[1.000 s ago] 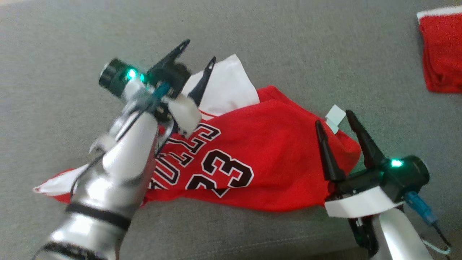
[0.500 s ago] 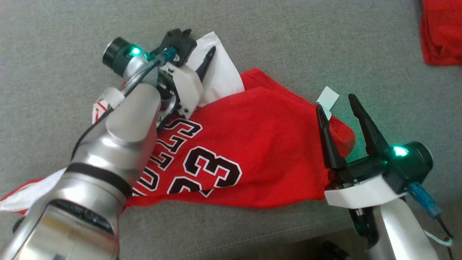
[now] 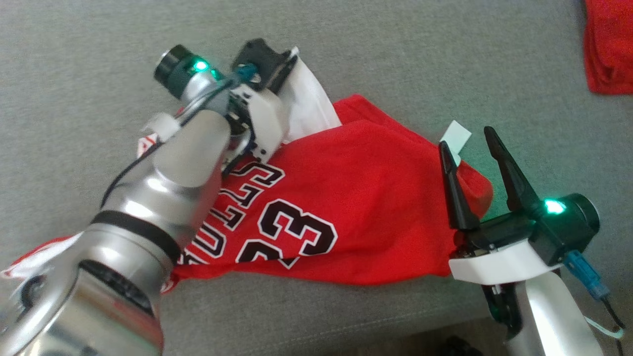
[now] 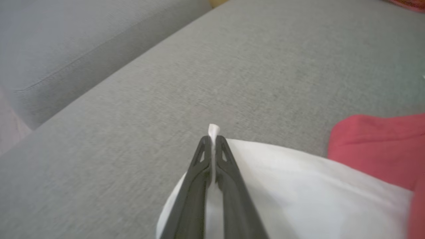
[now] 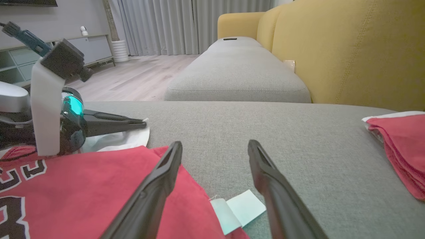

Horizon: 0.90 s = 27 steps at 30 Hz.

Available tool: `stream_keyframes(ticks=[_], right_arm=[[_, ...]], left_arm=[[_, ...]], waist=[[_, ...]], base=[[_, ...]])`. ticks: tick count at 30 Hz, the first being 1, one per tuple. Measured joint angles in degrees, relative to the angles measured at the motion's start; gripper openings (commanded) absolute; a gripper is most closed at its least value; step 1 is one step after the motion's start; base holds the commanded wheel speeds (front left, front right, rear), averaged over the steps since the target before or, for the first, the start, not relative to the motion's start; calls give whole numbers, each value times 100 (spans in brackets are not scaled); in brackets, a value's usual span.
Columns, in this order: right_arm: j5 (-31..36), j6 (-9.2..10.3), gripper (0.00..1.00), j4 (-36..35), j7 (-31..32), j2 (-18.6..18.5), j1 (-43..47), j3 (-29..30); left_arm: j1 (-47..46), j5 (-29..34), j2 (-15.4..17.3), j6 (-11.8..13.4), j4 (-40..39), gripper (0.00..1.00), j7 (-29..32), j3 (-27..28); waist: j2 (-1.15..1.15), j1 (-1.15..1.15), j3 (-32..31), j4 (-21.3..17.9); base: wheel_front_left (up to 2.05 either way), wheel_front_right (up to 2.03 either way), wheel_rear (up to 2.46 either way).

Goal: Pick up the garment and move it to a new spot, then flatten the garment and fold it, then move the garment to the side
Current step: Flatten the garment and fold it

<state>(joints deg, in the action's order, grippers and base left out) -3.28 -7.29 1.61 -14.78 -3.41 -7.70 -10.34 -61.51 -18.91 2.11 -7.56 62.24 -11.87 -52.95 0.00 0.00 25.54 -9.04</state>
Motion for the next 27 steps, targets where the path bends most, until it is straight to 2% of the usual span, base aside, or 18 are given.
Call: stream_keyframes(ticks=[5, 11, 20, 23, 27], right_arm=[[36, 0, 100, 0, 0, -3, 49, 20], [33, 0, 100, 90, 0, -11, 297, 43], [33, 0, 100, 305, 0, -87, 453, 194], [33, 0, 100, 446, 0, -110, 549, 210], [-10, 0, 100, 635, 0, -119, 589, 271]], left_arm=[[7, -310, 313, 60, -255, 0, -242, 412], [242, -387, 1145, 298, -1458, 0, -246, 1103], [1693, -405, 2292, 775, -2906, 0, -260, 1945], [2076, -502, 2505, 880, -3242, 0, -260, 2140], [2510, -606, 2584, 991, -3615, 0, -260, 2215]], waist=[[0, 0, -207, 214], [0, -1, -536, 454], [0, -1, -887, 832], [0, -1, -965, 938], [0, -1, -1042, 1058]], base=[[0, 0, 0], [0, 0, 0], [0, 0, 0], [0, 0, 0], [0, 0, 0]])
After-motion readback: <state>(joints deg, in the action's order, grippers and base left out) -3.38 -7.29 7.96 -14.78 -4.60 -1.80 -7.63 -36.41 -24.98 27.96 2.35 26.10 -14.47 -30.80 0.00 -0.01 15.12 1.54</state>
